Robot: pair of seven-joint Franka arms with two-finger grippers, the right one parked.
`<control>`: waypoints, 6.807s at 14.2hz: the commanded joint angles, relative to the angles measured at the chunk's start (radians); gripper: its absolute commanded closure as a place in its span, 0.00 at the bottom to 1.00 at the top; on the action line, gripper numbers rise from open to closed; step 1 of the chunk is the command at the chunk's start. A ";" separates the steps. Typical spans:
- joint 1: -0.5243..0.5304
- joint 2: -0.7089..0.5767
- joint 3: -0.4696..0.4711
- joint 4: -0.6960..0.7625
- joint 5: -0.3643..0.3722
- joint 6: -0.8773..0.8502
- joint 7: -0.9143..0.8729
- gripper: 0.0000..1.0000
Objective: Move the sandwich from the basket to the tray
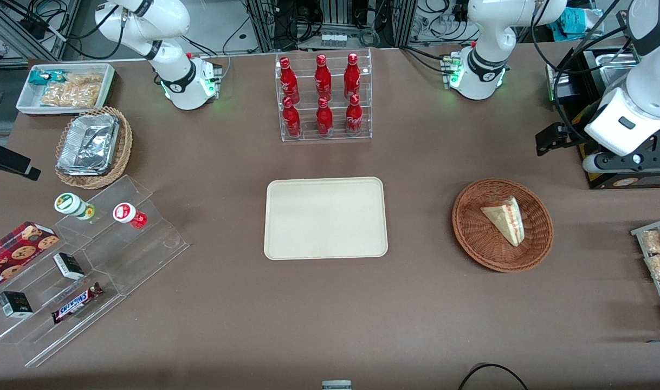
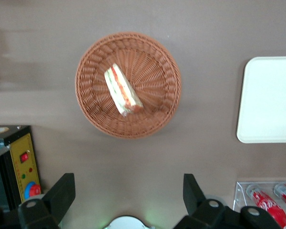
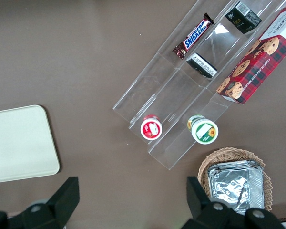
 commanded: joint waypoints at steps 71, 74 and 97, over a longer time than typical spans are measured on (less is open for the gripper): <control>-0.527 0.891 -0.268 0.413 0.173 0.484 -0.978 1.00; -0.549 0.922 -0.253 0.431 0.175 0.490 -0.981 0.98; -0.227 0.439 -0.254 0.065 0.103 0.242 -0.741 0.00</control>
